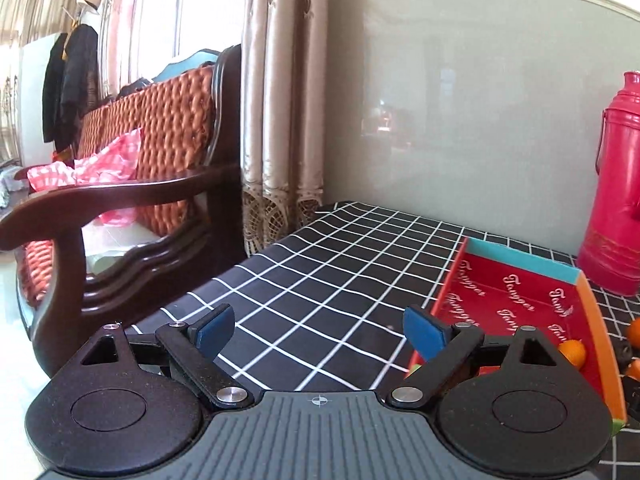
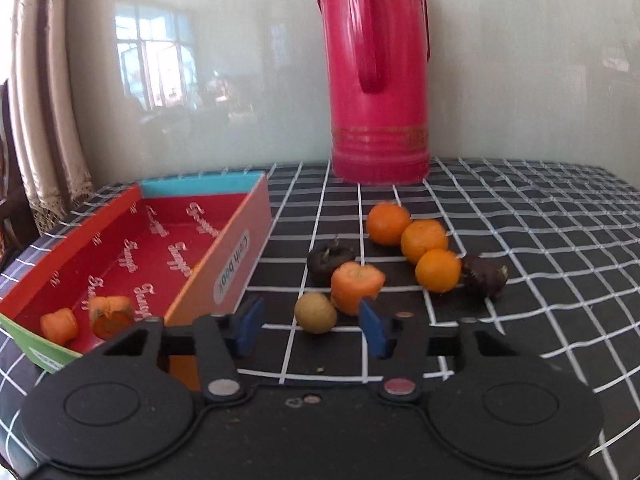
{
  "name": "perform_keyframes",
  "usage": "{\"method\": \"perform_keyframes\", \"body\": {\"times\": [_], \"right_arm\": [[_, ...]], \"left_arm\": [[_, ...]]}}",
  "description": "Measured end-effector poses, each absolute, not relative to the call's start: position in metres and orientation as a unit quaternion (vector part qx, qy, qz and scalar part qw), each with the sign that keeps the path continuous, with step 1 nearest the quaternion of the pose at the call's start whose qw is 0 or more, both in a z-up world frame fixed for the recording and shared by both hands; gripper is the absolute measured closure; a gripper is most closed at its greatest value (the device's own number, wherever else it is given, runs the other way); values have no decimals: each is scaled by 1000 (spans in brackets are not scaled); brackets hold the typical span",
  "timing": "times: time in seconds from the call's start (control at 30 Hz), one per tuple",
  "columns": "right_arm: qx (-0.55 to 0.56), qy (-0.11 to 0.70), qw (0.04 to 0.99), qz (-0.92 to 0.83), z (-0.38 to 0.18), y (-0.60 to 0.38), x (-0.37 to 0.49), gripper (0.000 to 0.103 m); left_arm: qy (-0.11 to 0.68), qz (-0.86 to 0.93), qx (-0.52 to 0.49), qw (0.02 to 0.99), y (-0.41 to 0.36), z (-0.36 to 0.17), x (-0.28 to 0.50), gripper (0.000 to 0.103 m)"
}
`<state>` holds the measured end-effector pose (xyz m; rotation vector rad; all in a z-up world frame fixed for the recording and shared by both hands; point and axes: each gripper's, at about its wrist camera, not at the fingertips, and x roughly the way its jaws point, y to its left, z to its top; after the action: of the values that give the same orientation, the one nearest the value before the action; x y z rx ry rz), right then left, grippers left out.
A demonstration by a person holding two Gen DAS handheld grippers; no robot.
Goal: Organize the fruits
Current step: 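Drop the carrot chunk into the box with the left tool while the right tool reaches for a tangerine, then carry the tangerine over the box and open the right tool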
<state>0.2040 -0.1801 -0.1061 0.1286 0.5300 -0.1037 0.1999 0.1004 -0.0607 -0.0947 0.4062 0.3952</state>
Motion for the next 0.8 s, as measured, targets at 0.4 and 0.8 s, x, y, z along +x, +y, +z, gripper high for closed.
{"method": "perform_keyframes", "body": {"times": [0.4, 0.8], "right_arm": [[45, 277, 958, -55, -115, -176, 218, 85], [39, 160, 985, 58, -76, -169, 180, 85]], "left_arm": [[204, 212, -57, 954, 122, -64, 200, 12], [205, 219, -60, 952, 124, -65, 198, 11]]}}
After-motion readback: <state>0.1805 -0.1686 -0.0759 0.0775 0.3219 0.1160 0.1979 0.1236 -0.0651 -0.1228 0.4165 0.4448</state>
